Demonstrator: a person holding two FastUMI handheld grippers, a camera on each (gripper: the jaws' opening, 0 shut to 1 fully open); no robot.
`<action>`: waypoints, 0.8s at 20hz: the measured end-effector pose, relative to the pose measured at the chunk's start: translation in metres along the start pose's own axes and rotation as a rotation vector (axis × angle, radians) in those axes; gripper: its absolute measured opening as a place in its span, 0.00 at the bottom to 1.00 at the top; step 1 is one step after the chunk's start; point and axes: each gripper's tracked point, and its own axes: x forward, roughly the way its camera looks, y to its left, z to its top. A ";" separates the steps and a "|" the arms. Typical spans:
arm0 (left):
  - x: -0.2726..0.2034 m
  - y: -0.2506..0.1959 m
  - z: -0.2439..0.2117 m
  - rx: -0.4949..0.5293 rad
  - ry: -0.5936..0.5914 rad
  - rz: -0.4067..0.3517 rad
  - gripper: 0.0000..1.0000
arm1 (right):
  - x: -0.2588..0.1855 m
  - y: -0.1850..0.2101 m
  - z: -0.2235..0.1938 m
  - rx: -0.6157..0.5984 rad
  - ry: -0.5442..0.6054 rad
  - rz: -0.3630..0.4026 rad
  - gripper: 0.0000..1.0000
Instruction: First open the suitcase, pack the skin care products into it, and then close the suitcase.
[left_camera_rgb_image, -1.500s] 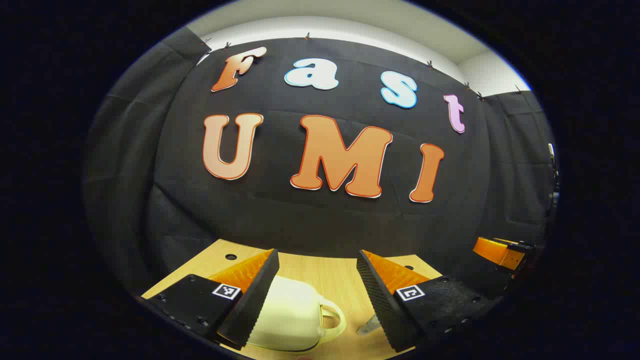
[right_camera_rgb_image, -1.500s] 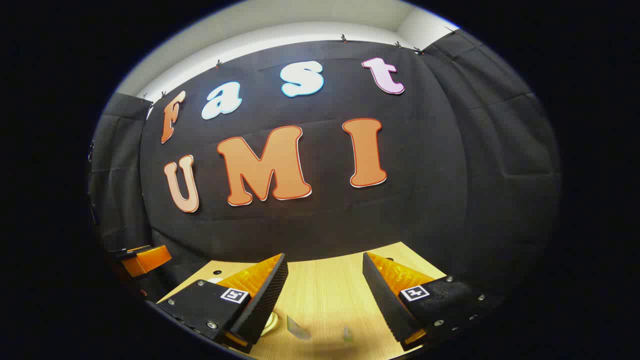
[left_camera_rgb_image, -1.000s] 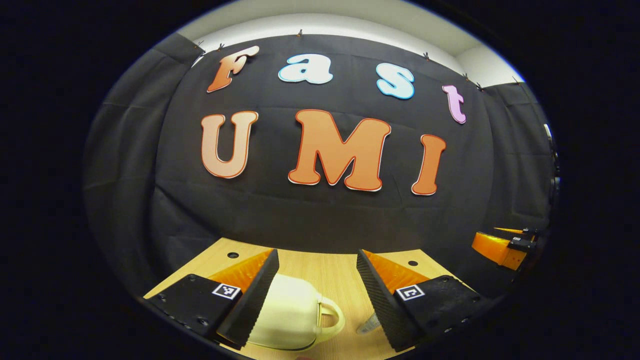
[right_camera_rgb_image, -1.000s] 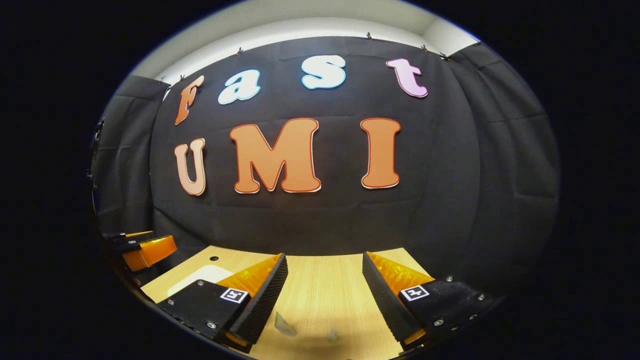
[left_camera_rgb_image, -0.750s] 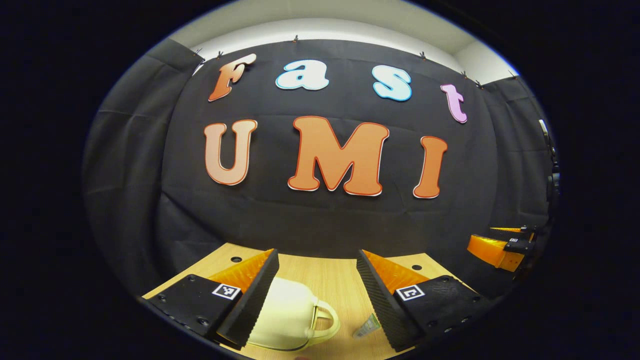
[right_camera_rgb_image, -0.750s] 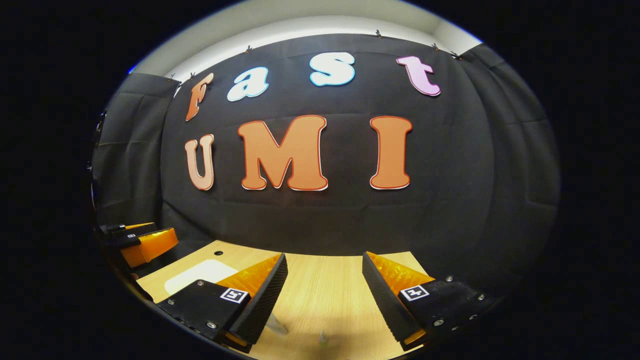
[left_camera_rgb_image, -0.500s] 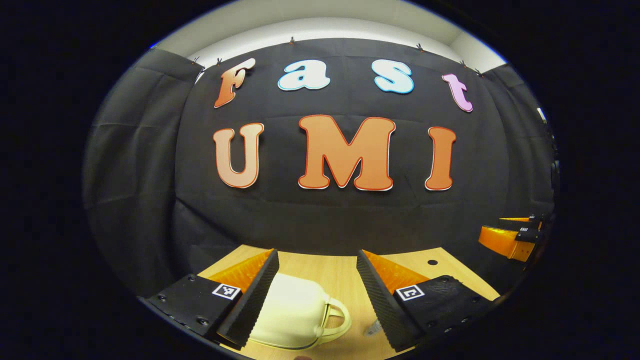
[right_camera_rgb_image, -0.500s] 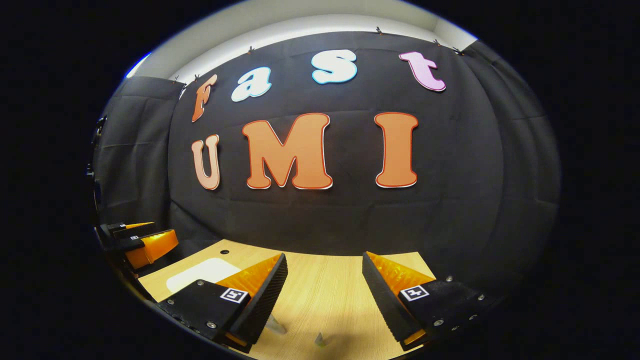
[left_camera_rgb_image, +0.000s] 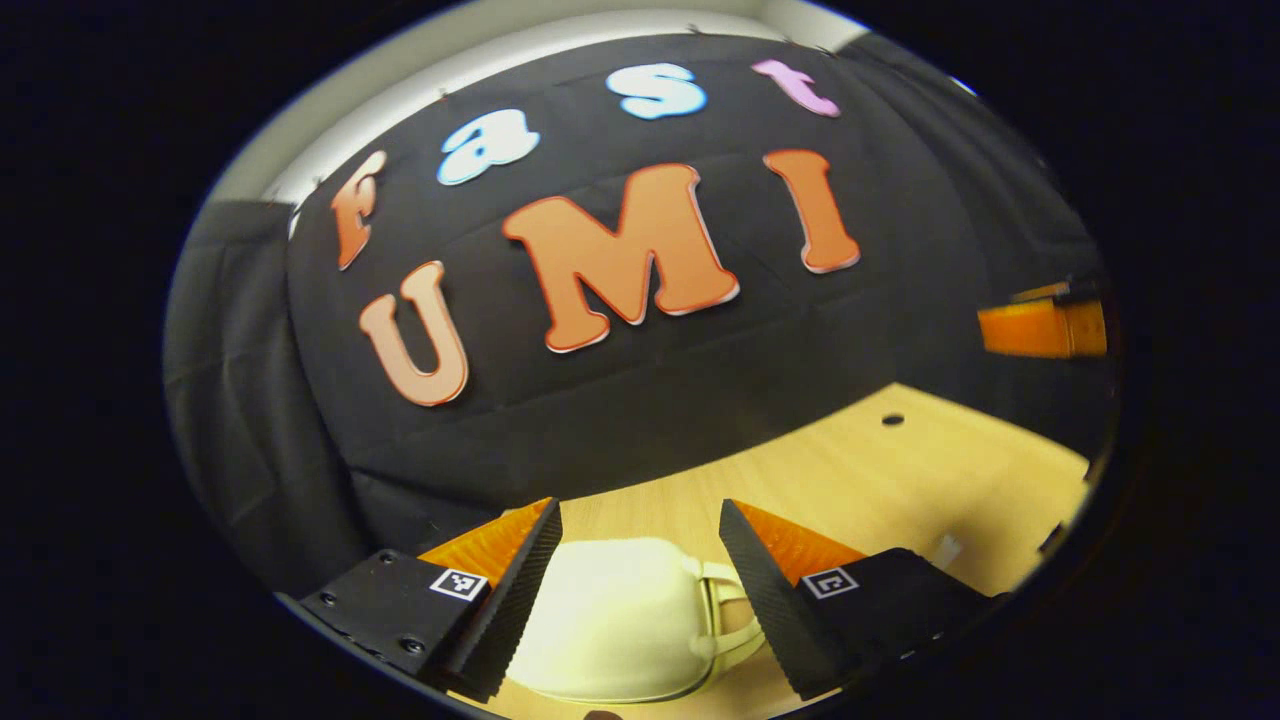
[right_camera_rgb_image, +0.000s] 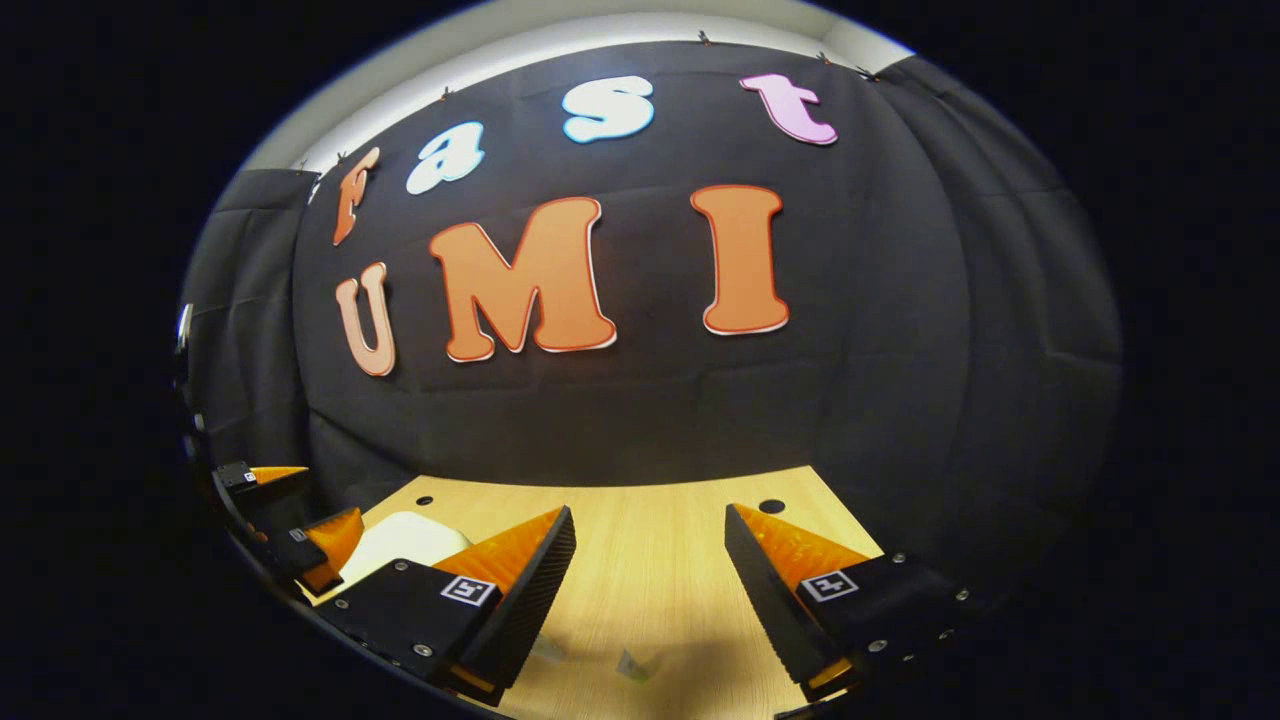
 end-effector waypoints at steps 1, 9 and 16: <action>0.003 -0.009 -0.013 0.051 0.020 -0.024 0.98 | 0.000 -0.005 -0.007 0.002 0.017 -0.012 0.95; 0.019 -0.074 -0.101 0.525 0.115 -0.202 0.98 | 0.002 -0.038 -0.043 0.026 0.114 -0.087 0.95; 0.038 -0.097 -0.154 0.746 0.235 -0.264 0.98 | 0.006 -0.059 -0.049 0.040 0.142 -0.113 0.95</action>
